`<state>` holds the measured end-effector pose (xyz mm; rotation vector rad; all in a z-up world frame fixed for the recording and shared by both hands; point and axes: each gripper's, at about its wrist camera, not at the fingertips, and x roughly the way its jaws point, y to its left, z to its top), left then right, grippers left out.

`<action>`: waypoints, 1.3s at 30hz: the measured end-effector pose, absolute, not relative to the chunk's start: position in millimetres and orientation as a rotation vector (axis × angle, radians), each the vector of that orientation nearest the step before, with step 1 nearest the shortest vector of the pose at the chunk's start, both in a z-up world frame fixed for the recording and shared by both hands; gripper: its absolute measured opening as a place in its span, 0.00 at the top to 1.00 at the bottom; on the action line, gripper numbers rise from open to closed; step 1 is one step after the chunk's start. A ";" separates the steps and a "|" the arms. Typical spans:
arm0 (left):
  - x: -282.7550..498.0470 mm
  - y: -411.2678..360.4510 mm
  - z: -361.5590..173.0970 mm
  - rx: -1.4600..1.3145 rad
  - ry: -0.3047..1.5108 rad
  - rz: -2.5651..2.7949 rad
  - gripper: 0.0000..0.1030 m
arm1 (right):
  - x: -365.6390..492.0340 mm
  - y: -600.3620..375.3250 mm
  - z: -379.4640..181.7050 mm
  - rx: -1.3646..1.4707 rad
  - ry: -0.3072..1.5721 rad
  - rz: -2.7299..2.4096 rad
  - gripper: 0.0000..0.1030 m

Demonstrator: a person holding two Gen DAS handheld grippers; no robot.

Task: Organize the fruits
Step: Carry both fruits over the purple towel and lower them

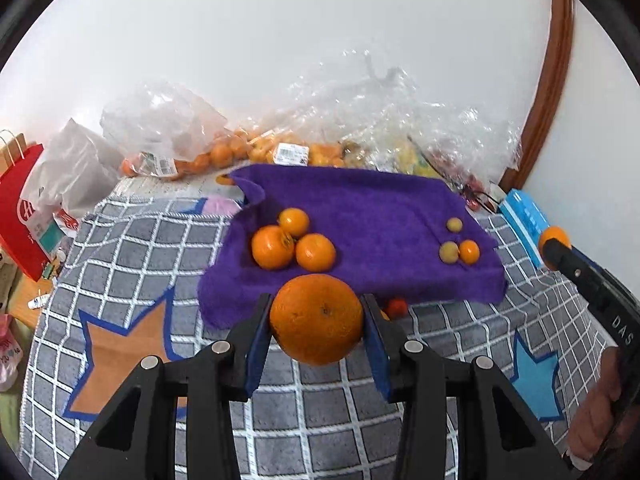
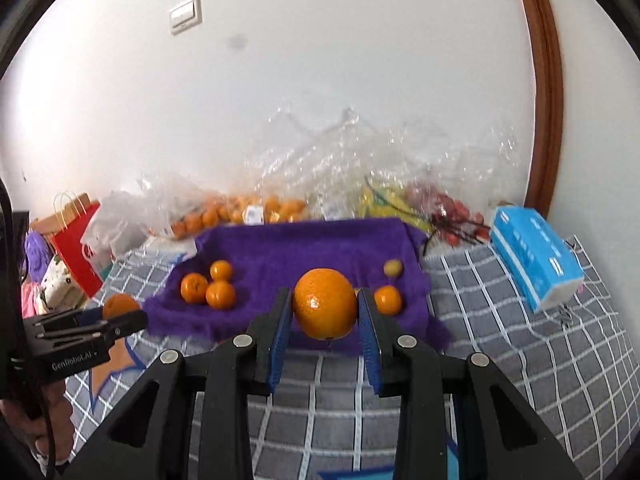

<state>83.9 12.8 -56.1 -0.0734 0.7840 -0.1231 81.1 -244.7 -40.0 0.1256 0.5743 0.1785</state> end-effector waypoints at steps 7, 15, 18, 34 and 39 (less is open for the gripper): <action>104.4 17.5 -54.1 -0.083 0.780 -0.117 0.60 | 106.4 -243.6 -40.3 0.131 0.595 0.189 0.68; 140.0 17.5 -55.9 -0.119 0.781 -0.121 0.60 | 142.6 -240.3 -44.6 0.101 0.616 0.209 0.68; 154.9 15.3 -59.4 -0.117 0.778 -0.125 0.60 | 155.5 -240.1 -49.6 0.111 0.628 0.219 0.68; 180.5 34.8 -89.8 -0.196 0.798 -0.122 0.60 | 198.9 -223.4 -131.1 0.135 0.841 0.301 0.68; 181.7 30.6 -95.6 -0.206 0.804 -0.151 0.60 | 201.6 -221.0 -140.7 0.129 0.862 0.298 0.68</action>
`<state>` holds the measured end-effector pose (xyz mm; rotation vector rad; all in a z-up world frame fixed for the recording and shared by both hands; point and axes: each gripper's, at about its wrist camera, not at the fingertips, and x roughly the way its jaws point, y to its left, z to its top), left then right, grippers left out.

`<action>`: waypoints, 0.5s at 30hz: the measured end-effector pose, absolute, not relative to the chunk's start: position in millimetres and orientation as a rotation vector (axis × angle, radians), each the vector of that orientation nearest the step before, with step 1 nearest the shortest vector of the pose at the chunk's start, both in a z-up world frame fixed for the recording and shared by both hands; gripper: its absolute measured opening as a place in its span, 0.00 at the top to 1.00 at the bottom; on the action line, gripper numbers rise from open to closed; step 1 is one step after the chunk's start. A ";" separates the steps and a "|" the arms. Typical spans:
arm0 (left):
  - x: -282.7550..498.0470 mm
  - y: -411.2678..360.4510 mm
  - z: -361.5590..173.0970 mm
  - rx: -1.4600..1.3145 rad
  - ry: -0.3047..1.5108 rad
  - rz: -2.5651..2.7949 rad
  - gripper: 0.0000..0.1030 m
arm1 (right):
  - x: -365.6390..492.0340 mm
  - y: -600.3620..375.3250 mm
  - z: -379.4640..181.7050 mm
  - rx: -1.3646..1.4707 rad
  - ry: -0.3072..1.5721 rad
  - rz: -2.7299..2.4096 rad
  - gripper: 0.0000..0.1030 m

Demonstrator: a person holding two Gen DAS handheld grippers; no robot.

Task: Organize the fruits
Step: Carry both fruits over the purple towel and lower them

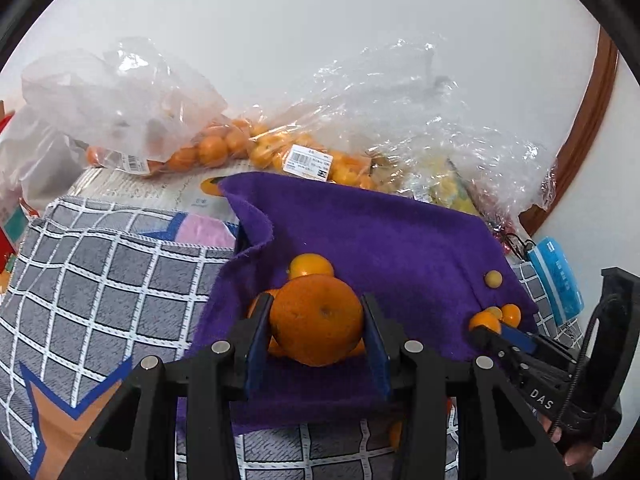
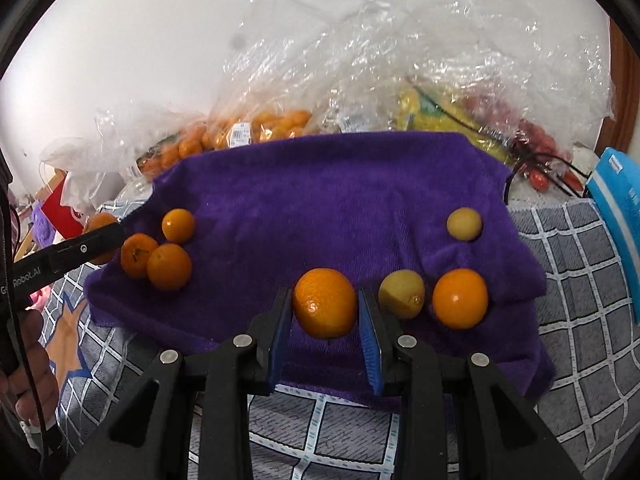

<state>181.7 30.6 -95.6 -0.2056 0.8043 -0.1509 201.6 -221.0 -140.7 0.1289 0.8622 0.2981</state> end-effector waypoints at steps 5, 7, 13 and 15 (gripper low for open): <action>183.5 23.8 -102.4 -0.221 0.824 -0.192 0.60 | 200.5 -220.7 -142.9 0.121 0.860 0.284 0.68; 182.2 20.8 -102.2 -0.207 0.817 -0.199 0.60 | 200.5 -218.7 -142.9 0.100 0.856 0.276 0.68; 178.4 12.8 -102.3 -0.204 0.791 -0.243 0.60 | 200.4 -214.0 -142.7 0.063 0.853 0.252 0.68; 176.1 9.9 -101.3 -0.204 0.779 -0.269 0.60 | 200.4 -215.0 -142.6 0.065 0.856 0.255 0.68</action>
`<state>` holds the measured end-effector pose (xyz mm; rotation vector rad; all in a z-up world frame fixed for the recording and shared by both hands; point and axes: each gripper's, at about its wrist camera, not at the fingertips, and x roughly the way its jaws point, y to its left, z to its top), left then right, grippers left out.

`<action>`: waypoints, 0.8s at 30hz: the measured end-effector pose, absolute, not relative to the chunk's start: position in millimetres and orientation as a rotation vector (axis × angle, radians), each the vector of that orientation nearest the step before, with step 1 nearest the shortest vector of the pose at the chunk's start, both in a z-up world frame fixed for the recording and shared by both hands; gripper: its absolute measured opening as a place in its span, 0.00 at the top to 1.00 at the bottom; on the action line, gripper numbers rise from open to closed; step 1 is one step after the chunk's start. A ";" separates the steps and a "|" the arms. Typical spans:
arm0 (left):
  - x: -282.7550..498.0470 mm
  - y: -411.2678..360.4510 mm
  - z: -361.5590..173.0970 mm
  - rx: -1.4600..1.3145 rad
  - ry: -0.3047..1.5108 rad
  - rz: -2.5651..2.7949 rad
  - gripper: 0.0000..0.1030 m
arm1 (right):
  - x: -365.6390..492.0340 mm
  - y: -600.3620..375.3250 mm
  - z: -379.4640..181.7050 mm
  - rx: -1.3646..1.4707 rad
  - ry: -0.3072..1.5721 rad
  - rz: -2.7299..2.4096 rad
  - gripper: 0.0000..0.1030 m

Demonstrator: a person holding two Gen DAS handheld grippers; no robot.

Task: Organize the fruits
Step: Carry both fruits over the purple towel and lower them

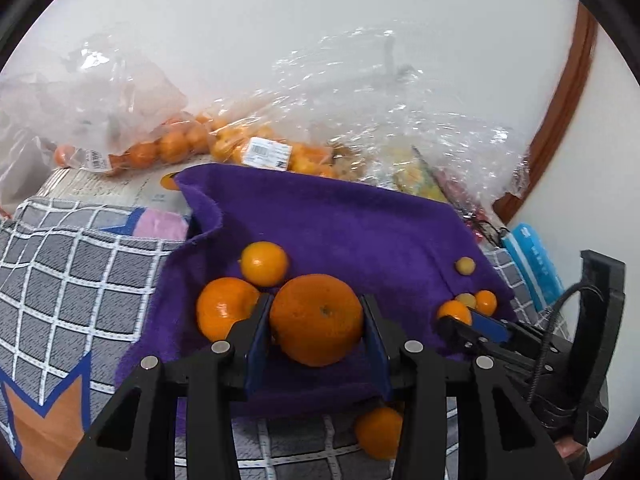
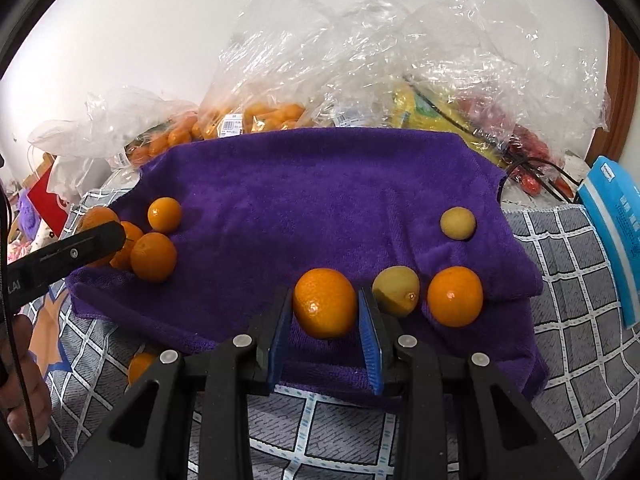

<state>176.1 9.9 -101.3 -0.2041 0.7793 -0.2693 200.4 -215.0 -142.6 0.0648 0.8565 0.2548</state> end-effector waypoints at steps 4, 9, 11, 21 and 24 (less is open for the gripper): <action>173.9 0.3 -102.7 -0.196 0.774 -0.326 0.60 | 197.6 -221.5 -139.4 0.088 0.858 0.251 0.63; 173.5 -10.7 -108.3 -0.174 0.784 -0.344 0.60 | 193.5 -236.1 -130.1 0.137 0.829 0.235 0.63; 175.4 -12.8 -111.5 -0.169 0.795 -0.339 0.60 | 192.1 -238.7 -126.3 0.154 0.818 0.238 0.63; 175.2 -22.0 -118.7 -0.141 0.801 -0.343 0.60 | 177.3 -241.7 -108.6 0.109 0.724 0.228 0.63; 174.6 -21.6 -117.9 -0.146 0.796 -0.343 0.60 | 180.1 -249.6 -110.0 0.128 0.725 0.209 0.63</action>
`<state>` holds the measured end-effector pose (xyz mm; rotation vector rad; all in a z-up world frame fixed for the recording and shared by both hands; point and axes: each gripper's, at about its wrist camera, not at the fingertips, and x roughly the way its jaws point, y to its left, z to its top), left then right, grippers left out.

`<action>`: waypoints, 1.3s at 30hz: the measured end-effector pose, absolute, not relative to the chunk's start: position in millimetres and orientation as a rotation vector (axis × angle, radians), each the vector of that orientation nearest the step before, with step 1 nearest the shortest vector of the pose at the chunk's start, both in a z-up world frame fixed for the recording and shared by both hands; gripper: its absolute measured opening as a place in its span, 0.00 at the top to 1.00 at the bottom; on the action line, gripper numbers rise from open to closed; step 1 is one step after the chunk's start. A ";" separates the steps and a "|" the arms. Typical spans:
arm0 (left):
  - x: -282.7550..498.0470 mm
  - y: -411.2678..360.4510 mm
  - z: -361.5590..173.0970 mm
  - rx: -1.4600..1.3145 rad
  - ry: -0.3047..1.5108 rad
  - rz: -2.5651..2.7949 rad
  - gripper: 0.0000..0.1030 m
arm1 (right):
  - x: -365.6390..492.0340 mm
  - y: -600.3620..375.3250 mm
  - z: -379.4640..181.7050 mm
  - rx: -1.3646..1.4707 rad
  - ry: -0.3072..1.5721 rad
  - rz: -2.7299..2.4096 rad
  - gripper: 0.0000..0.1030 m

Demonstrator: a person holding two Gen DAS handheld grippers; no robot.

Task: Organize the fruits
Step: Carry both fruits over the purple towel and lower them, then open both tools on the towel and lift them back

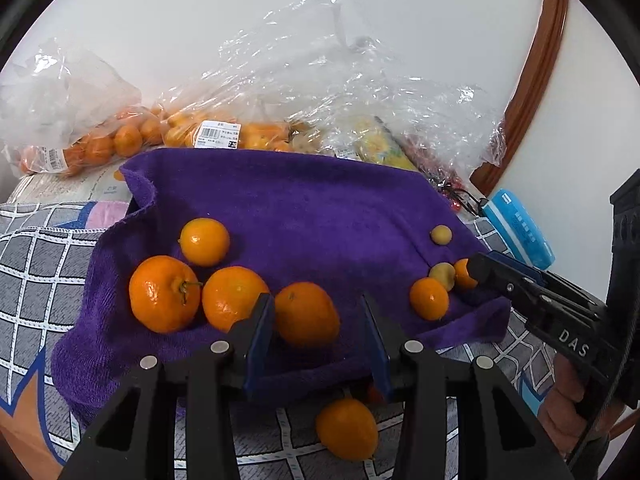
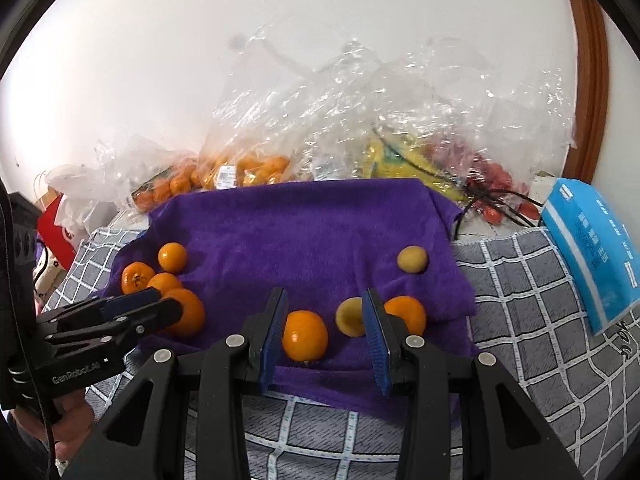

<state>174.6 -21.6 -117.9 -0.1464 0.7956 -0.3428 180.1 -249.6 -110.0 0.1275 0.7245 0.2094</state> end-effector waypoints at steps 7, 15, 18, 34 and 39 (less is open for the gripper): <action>175.8 -18.9 -116.7 -0.161 0.798 -0.335 0.60 | 186.8 -266.7 -115.6 0.184 0.735 0.178 0.63; 173.0 -12.0 -109.2 -0.180 0.776 -0.308 0.48 | 185.2 -270.8 -115.9 0.191 0.725 0.134 0.63; 170.7 -12.1 -106.7 -0.158 0.768 -0.281 0.48 | 181.7 -270.0 -113.0 0.192 0.709 0.124 0.63; 122.3 3.3 -81.9 -0.034 0.771 -0.145 0.48 | 132.2 -258.3 -68.4 0.144 0.641 0.111 0.59; 100.3 3.1 -89.1 -0.045 0.824 -0.157 0.48 | 98.0 -241.0 -59.6 0.149 0.667 0.168 0.59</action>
